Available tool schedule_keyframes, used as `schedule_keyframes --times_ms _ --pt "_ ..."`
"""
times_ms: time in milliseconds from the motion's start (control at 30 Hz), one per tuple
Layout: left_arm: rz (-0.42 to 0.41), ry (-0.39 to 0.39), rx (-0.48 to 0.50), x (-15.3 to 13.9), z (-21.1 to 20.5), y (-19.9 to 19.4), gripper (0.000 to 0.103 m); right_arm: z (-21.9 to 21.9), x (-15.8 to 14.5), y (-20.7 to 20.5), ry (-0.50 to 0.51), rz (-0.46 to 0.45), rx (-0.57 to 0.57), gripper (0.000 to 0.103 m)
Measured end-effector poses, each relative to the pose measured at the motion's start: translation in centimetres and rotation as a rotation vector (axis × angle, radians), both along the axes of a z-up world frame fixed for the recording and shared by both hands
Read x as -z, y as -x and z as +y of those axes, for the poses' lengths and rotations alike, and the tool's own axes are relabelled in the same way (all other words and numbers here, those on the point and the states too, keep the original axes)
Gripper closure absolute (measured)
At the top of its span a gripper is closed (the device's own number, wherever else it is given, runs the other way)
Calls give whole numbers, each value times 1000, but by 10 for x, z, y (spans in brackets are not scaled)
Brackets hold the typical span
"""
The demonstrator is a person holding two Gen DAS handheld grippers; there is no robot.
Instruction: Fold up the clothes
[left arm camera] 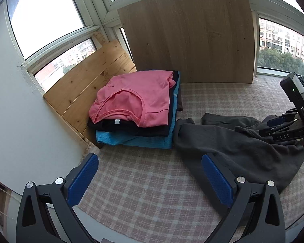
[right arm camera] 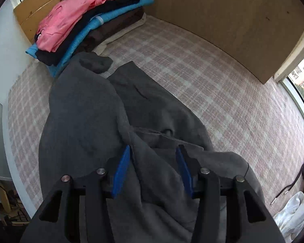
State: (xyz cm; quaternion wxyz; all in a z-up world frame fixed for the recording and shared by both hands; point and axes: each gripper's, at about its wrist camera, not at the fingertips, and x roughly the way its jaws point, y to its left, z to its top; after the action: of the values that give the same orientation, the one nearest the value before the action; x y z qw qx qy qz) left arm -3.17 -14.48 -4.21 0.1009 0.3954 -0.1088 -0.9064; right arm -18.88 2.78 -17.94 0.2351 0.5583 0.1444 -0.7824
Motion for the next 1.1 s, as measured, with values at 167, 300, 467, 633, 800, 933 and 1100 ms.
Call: schedule_keyframes --times_ms 167,300,467,633,800,933,1100 --pt "-17 26 -102 8 -31 -14 1 16 -14 -14 58 -47 -9 98" --pt "-27 1 -147 15 -48 -17 1 99 -88 -73 174 62 110 98" --pt "-66 13 -117 28 -41 1 1 260 -122 -173 82 111 555 98" --pt "-77 19 6 28 -3 24 1 374 -105 -258 -234 64 976 94" --pt "-99 18 186 26 58 54 1 369 -104 -260 -92 90 991 62" --pt "-106 29 367 26 120 76 1 336 -86 -221 -77 131 835 54" --pt "-146 18 594 36 196 93 1 316 -34 -153 -89 96 694 54"
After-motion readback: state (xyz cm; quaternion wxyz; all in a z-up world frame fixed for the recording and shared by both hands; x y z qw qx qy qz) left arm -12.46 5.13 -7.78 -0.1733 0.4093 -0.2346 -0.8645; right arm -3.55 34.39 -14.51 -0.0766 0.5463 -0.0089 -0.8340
